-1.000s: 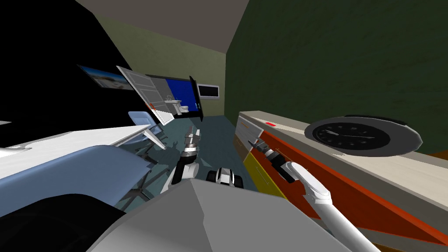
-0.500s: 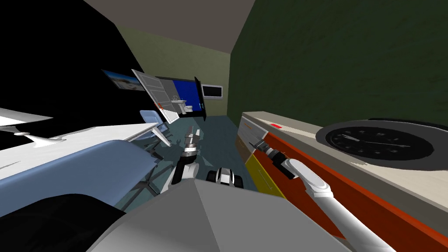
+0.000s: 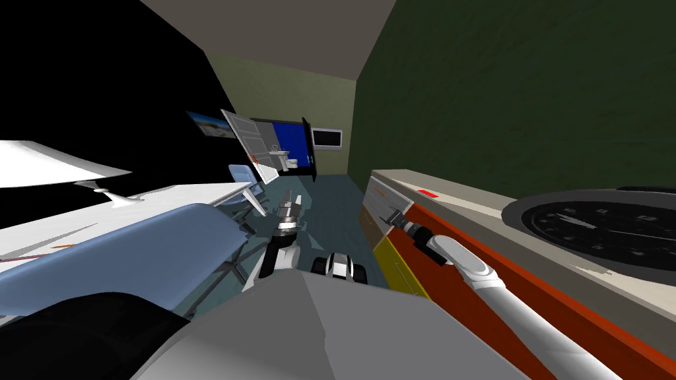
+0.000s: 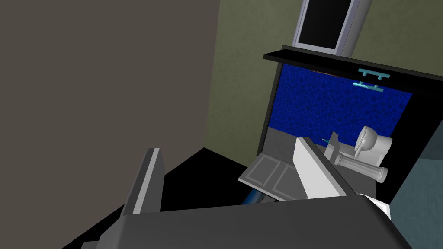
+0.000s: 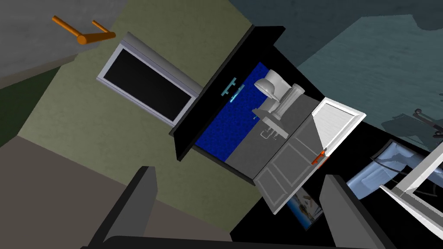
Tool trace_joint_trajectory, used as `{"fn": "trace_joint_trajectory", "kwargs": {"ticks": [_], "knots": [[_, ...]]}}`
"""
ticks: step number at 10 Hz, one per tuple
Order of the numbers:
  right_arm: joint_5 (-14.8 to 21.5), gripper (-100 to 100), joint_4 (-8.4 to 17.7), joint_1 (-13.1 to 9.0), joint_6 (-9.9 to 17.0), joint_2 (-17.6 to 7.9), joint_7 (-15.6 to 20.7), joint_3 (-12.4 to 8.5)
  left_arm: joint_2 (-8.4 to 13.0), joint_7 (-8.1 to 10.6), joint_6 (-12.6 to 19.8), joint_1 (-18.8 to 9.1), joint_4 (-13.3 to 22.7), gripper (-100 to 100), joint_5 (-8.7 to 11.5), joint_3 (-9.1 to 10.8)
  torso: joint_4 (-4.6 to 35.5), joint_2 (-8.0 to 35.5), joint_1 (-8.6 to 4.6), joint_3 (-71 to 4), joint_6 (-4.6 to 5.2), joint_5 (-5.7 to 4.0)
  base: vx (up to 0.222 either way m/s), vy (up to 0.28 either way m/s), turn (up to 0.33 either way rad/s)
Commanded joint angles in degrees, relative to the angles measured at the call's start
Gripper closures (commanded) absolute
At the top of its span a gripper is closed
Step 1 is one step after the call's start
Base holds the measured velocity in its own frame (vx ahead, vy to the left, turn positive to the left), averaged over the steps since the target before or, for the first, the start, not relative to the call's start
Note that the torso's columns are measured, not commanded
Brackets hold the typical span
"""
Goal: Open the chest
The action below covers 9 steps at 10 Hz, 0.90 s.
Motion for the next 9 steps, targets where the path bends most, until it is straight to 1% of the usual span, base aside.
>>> {"fn": "trace_joint_trajectory", "kwargs": {"ticks": [1, 2, 3, 4, 5, 6, 7, 8, 9], "knots": [[4.6, -100, 2.9, -1.69, -0.09, -2.89, 1.2, 0.98, 0.0, 0.0, 0.0, 0.01, 0.0, 0, 0.0, 0.0, 0.0, 0.02, -0.01, 0.01, 0.07, 0.0, 0.005, -0.005, 0.195], [5.63, -100, 2.9, -1.69, -0.09, -2.89, 1.2, 0.98, 0.0, 0.0, 0.0, 0.0, 0.0, 0, 0.0, 0.0, 0.0, 0.01, 0.0, 0.01, 0.01, 0.0, 0.005, -0.009, 0.088], [7.82, -100, 5.06, -3.04, -0.13, -4.59, 1.98, 1.78, 0.0, 0.0, 0.0, 0.01, 0.0, 0, 0.0, 0.01, 0.0, 0.02, -0.01, 0.01, 0.07, 0.0, 0.005, -0.005, 0.184], [8.53, -100, 5.06, -3.04, -0.13, -4.59, 1.98, 1.78, 0.0, 0.0, 0.0, 0.0, 0.0, 0, 0.0, 0.0, 0.0, 0.0, 0.0, 0.0, 0.0, 0.0, 0.005, -0.008, 0.089], [10.87, -100, 7.2, -4.37, -0.18, -6.25, 2.73, 2.57, 0.0, 0.0, 0.0, 0.01, 0.0, 0, 0.0, 0.01, 0.0, 0.02, -0.01, 0.01, 0.07, 0.0, 0.003, -0.008, 0.196], [12.75, -100, 8.52, -5.66, -0.23, -7.86, 3.44, 3.37, 0.0, 0.0, 0.0, 0.0, 0.0, 0, 0.0, 0.0, 0.0, 0.01, 0.0, 0.0, 0.0, 0.0, 0.003, -0.012, 0.311], [13.98, -100, 9.3, -5.66, -0.23, -7.86, 3.44, 3.37, 0.0, 0.0, 0.0, 0.0, 0.0, 0, 0.0, 0.0, 0.0, 0.0, 0.0, 0.0, 0.01, 0.0, 0.004, -0.013, 0.07], [15.65, -100, 11.32, -6.92, -0.28, -9.41, 4.12, 4.14, 0.0, 0.0, 0.0, 0.01, 0.0, 0, 0.0, 0.01, 0.0, 0.01, -0.03, 0.01, 0.09, -0.01, 0.003, -0.009, 0.122], [16.53, -100, 11.32, -6.92, -0.28, -9.41, 4.12, 4.14, 0.0, 0.0, 0.0, 0.01, 0.0, 0, 0.0, 0.0, 0.0, 0.01, -0.01, 0.0, 0.02, 0.0, 0.005, -0.01, 0.1]]}}
